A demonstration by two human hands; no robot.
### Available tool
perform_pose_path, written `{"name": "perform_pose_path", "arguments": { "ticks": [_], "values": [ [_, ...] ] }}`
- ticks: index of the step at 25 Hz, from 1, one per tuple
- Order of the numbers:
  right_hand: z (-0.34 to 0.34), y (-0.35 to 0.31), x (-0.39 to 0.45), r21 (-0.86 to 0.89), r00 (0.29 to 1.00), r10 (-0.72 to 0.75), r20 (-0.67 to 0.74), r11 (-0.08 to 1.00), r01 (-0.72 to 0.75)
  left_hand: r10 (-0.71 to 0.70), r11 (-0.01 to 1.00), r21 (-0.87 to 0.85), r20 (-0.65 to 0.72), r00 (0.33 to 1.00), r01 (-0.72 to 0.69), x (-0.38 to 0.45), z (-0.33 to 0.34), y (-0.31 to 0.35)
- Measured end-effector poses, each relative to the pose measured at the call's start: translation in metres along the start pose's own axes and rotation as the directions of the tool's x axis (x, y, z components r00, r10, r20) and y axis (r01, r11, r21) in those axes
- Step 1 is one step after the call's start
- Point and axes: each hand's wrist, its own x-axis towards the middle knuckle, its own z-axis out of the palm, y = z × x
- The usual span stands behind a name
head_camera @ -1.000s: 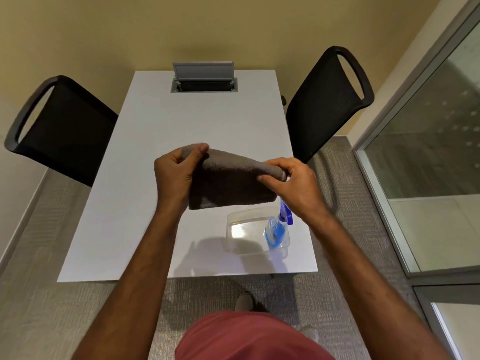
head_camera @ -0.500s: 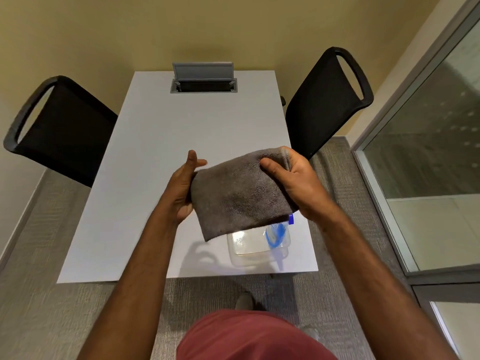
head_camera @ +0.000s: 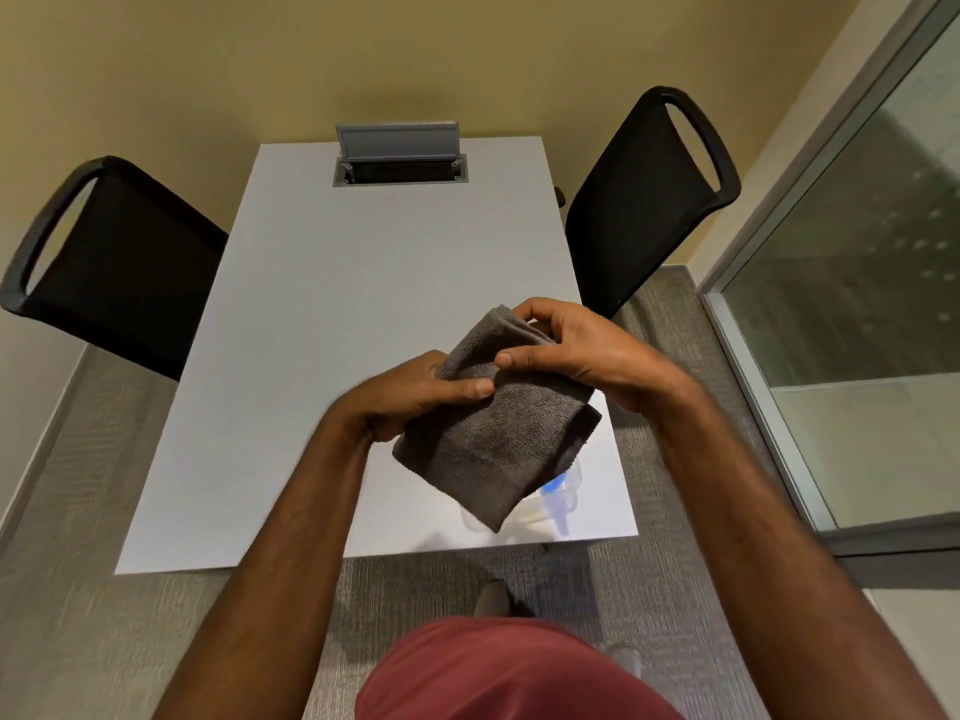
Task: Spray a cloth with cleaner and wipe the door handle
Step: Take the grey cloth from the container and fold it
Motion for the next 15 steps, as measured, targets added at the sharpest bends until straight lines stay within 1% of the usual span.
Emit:
{"name": "perform_pose_path", "arguments": {
  "ticks": [2, 3, 5, 7, 8, 10, 12, 13, 15],
  "values": [
    [-0.009, 0.01, -0.004, -0.097, 0.995, 0.08, 0.055, 0.992, -0.075, 0.024, 0.999, -0.029, -0.059, 0.998, -0.026, -0.003, -0.002, -0.007],
    [-0.011, 0.016, -0.004, -0.115, 0.993, 0.098, 0.062, 0.989, -0.091, 0.031, 0.998, -0.057, -0.09, 0.995, -0.037, -0.005, -0.003, -0.01],
    [-0.012, 0.025, 0.0, -0.031, 0.997, 0.073, -0.01, 0.997, -0.074, 0.043, 0.989, -0.135, -0.144, 0.989, -0.062, -0.007, -0.004, -0.016],
    [-0.009, 0.032, 0.007, 0.079, 0.992, 0.025, -0.122, 0.997, -0.016, 0.053, 0.968, -0.237, -0.142, 0.989, -0.086, -0.008, -0.003, -0.02],
    [-0.006, 0.035, 0.01, 0.108, 0.99, 0.007, -0.142, 0.994, 0.009, 0.053, 0.95, -0.299, -0.117, 0.992, -0.086, -0.008, -0.003, -0.021],
    [-0.004, 0.04, 0.015, 0.117, 0.994, -0.014, -0.107, 0.993, 0.027, 0.009, 0.915, -0.4, -0.113, 0.994, -0.054, -0.007, 0.0, -0.018],
    [-0.005, 0.045, 0.018, 0.138, 0.996, -0.013, -0.083, 0.99, 0.024, -0.041, 0.9, -0.433, -0.201, 0.979, -0.051, -0.003, 0.003, -0.017],
    [-0.007, 0.047, 0.021, 0.182, 0.995, -0.01, -0.101, 0.983, 0.028, -0.043, 0.892, -0.446, -0.248, 0.968, -0.075, 0.0, 0.003, -0.018],
    [-0.008, 0.052, 0.025, 0.302, 0.984, 0.011, -0.18, 0.952, 0.045, -0.032, 0.876, -0.468, -0.306, 0.951, -0.121, 0.003, 0.005, -0.02]
  ]
}}
